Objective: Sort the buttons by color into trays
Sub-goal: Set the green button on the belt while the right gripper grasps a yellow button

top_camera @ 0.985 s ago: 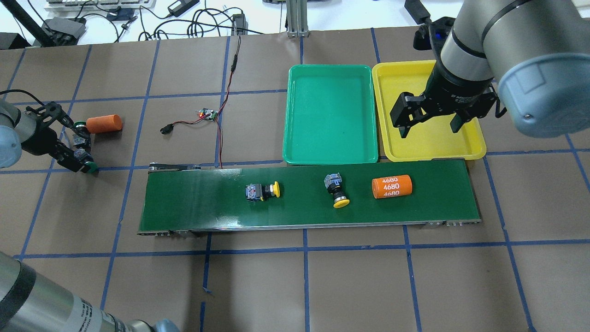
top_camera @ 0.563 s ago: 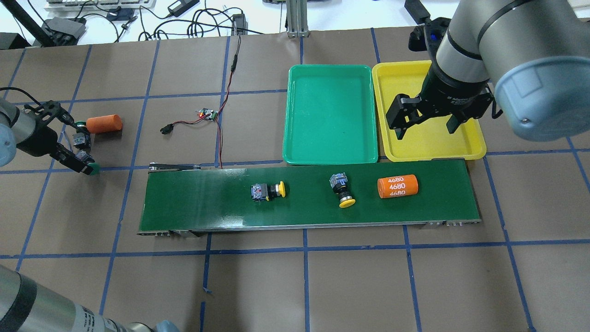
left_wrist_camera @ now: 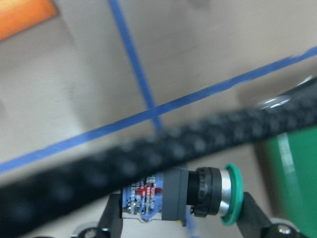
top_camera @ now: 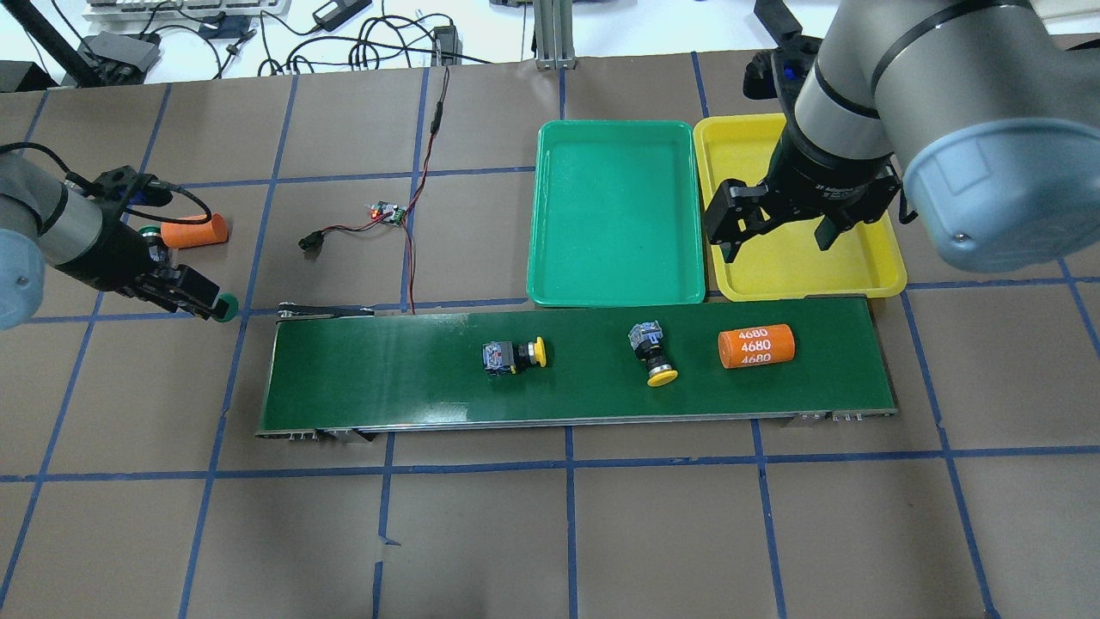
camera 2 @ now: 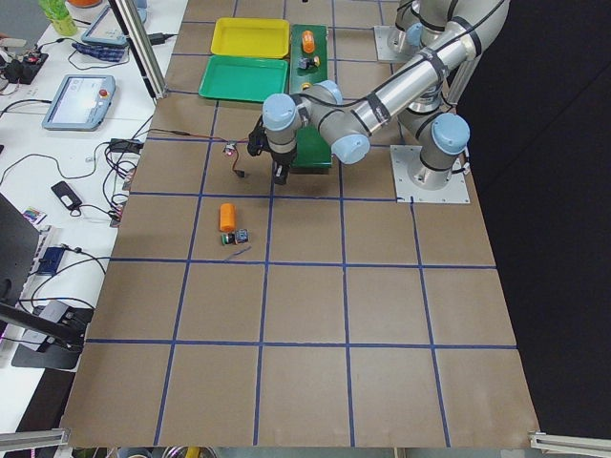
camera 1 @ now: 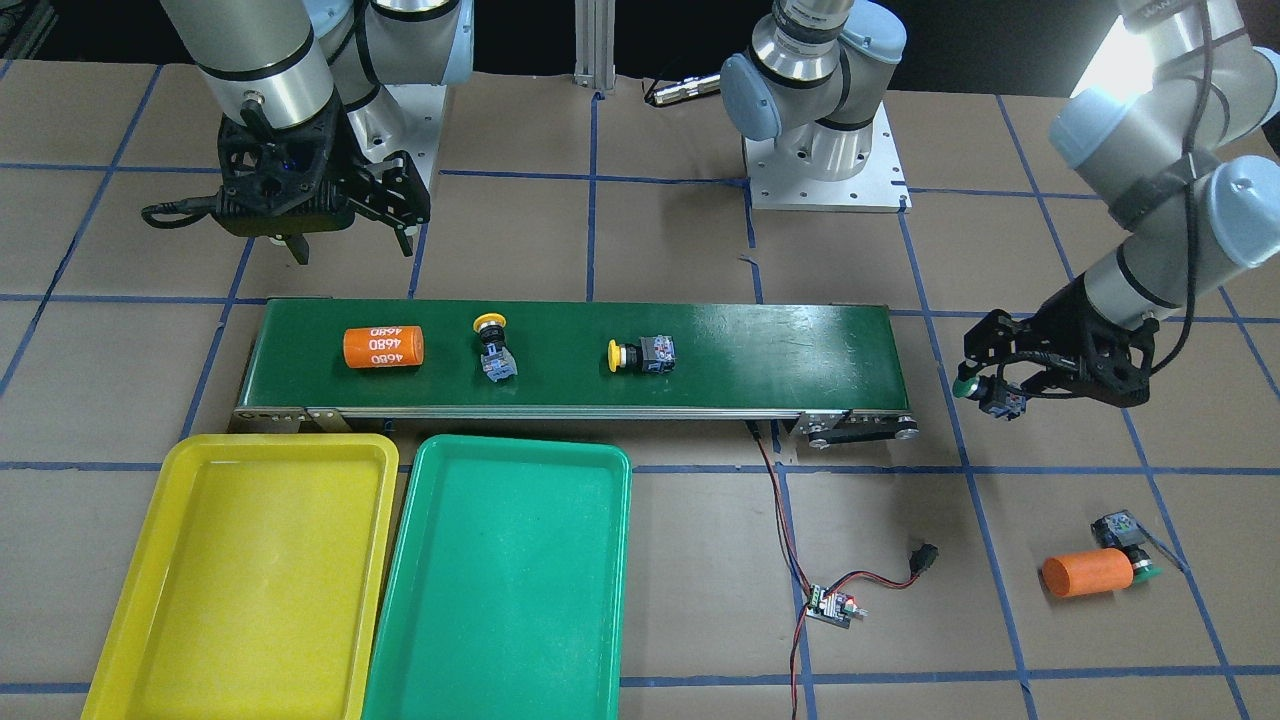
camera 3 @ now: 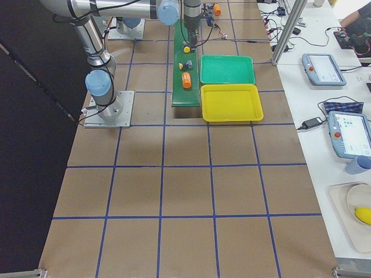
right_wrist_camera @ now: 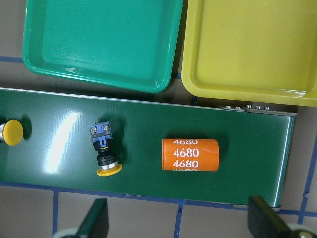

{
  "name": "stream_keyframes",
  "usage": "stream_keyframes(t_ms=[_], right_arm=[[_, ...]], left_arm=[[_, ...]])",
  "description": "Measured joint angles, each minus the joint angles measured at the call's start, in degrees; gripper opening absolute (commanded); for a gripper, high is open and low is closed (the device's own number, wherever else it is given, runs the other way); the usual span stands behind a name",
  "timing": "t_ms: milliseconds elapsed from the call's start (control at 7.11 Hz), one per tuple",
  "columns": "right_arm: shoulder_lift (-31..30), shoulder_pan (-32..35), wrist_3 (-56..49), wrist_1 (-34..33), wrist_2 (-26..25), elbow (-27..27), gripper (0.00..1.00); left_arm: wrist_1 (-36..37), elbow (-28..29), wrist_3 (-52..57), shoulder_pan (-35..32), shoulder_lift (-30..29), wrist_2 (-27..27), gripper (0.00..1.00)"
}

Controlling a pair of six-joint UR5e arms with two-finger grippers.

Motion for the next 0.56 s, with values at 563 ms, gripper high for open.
stream_keyframes(t_ms=[563], right_arm=[[2.73, 2.63, 4.96, -15.89, 1.64, 12.89, 1.00]], left_arm=[[0.50, -4.69, -34.32, -15.79, 3.20, 1.54, 0.06]])
